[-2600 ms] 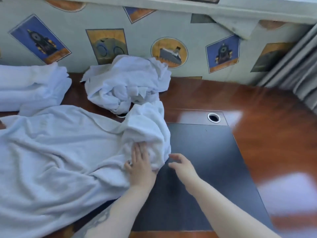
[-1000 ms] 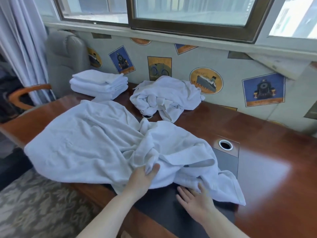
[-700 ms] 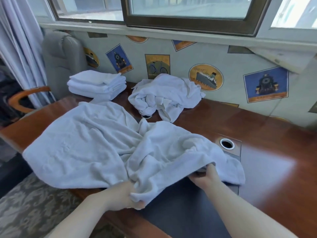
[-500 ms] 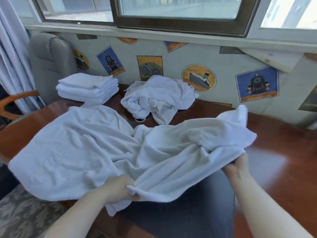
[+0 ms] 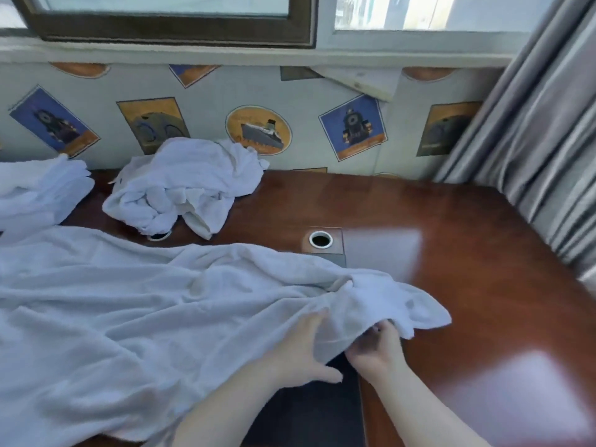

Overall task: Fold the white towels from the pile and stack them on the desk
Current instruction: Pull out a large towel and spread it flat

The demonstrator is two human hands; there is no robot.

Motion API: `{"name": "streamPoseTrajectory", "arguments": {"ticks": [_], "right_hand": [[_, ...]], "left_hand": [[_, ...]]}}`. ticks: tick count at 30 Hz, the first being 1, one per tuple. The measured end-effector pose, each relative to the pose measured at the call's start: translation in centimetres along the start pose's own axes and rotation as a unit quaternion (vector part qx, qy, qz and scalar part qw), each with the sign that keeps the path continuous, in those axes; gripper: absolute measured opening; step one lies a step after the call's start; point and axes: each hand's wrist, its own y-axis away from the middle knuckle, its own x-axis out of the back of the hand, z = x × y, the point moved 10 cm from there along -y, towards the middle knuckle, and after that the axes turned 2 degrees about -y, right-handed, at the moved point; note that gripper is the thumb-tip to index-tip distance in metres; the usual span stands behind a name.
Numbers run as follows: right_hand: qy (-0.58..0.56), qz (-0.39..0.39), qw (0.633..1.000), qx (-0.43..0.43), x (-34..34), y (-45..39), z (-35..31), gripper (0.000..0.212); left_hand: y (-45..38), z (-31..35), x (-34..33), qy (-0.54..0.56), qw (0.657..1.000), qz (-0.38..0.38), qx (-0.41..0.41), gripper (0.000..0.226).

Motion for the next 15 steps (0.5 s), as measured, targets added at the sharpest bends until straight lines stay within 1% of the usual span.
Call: {"name": "streamPoseTrajectory", "arguments": {"ticks": [1,2,3,4,6,7,9,11,12,13,14,15], "right_hand": [[0.013,-0.004,1.0,-0.021,-0.1,0.3,0.4,0.019],[0.034,-0.021,0.999,-0.036,-0.3,0.8,0.6,0.025],[0.056,-0.038,0.997,-0.035,-0.4,1.2,0.3,0.03],[0.071,-0.033,0.997,-0.022,0.1,1.4,-0.4,0.033],[0.042,-0.013,0.999,-0.013,1.4,1.6,-2.0,0.039],[0.011,0.001,1.0,-0.024,2.3,1.7,-2.5,0.046],[-0.034,0.005,0.997,-0.075,3.3,2.3,-2.8,0.064],[-0.024,0.025,0.993,-0.113,3.8,3.0,-2.9,0.068],[-0.003,0.042,0.995,-0.096,4.2,3.1,-3.7,0.061],[0.016,0.066,0.996,-0.056,4.7,2.9,-5.3,0.045],[0.047,0.082,0.996,-0.003,4.8,2.9,-7.2,0.028],[0.051,0.083,0.994,0.044,4.7,3.2,-9.0,0.022]], "left_hand": [[-0.8,1.2,-1.2,-0.012,0.999,0.023,-0.021,0.115],[-1.7,1.2,-2.6,-0.013,0.999,0.039,-0.016,0.118],[-2.1,0.8,-3.6,-0.006,0.999,0.042,0.012,0.11],[-2.3,0.0,-4.6,0.014,0.998,0.036,0.042,0.088],[-2.2,-0.8,-5.9,0.003,0.998,0.004,0.057,0.025],[-2.0,-0.6,-6.3,-0.022,0.999,-0.022,0.041,0.01],[-1.2,0.6,-7.7,-0.1,0.99,-0.096,-0.011,0.026],[-0.4,1.9,-9.6,-0.154,0.971,-0.177,-0.048,0.03],[-0.2,2.0,-10.4,-0.181,0.961,-0.201,-0.051,0.03],[-0.1,2.0,-10.7,-0.202,0.955,-0.213,-0.044,0.029],[-0.3,1.7,-10.9,-0.21,0.952,-0.221,-0.025,0.028],[-0.4,1.2,-11.0,-0.215,0.949,-0.232,-0.007,0.027]]}}
